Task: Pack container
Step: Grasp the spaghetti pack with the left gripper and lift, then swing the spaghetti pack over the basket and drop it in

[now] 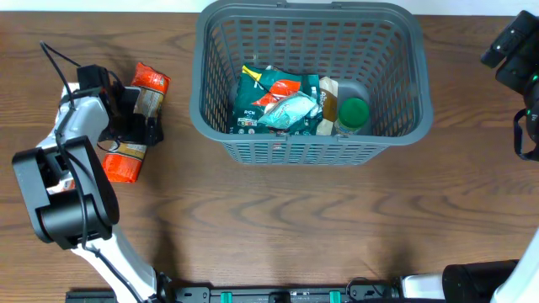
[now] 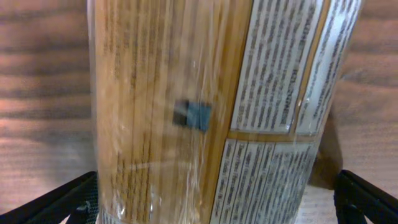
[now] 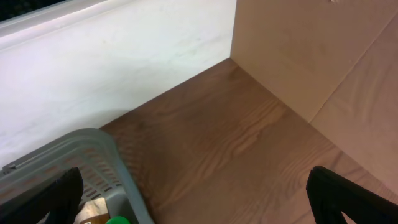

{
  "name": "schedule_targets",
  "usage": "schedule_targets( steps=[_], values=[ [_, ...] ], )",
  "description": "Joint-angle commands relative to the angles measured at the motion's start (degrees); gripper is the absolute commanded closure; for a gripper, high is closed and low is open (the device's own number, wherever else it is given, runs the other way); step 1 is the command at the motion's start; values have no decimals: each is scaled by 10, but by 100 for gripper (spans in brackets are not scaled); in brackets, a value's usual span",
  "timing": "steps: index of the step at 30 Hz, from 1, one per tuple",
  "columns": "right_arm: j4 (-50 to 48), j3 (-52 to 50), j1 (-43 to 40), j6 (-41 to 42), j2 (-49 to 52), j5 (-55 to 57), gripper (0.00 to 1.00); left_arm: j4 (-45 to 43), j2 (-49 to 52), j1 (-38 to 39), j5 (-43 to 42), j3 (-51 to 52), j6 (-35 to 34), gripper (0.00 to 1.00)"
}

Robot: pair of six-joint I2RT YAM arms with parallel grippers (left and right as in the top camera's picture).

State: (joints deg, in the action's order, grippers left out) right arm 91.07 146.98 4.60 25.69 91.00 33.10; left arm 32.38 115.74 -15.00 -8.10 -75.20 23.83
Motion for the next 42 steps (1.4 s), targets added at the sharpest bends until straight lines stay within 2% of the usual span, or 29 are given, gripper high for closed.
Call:
schedule_targets(
  steps=[1, 6, 7, 8, 9, 10, 18, 21, 30, 33, 38, 42],
  values=[
    [1, 0, -5, 8, 1, 9, 1, -9, 33, 1, 8, 23, 5, 2],
    [1, 0, -5, 8, 1, 9, 1, 1, 67, 2, 7, 23, 1, 1],
    [1, 0, -5, 8, 1, 9, 1, 7, 70, 2, 6, 23, 1, 11],
    [1, 0, -5, 8, 1, 9, 1, 12, 72, 2, 5, 23, 1, 47],
    [1, 0, -5, 8, 1, 9, 1, 14, 73, 2, 5, 23, 1, 74],
    [1, 0, -5, 8, 1, 9, 1, 16, 73, 2, 5, 23, 1, 94],
    [1, 0, -5, 8, 1, 9, 1, 50, 32, 3, -3, -1, -2, 94],
    [1, 0, -5, 8, 1, 9, 1, 62, -20, 3, -3, -30, -8, 94],
    [1, 0, -5, 8, 1, 9, 1, 68, -211, 6, -8, -172, -81, 94],
    [1, 0, -5, 8, 1, 9, 1, 76, -269, 17, -46, -223, -81, 94],
    [1, 0, -4, 8, 1, 9, 1, 69, -348, 59, -171, -283, -77, 94],
    [1, 0, -4, 8, 1, 9, 1, 59, -374, 122, -266, -292, -38, 94]
  ],
)
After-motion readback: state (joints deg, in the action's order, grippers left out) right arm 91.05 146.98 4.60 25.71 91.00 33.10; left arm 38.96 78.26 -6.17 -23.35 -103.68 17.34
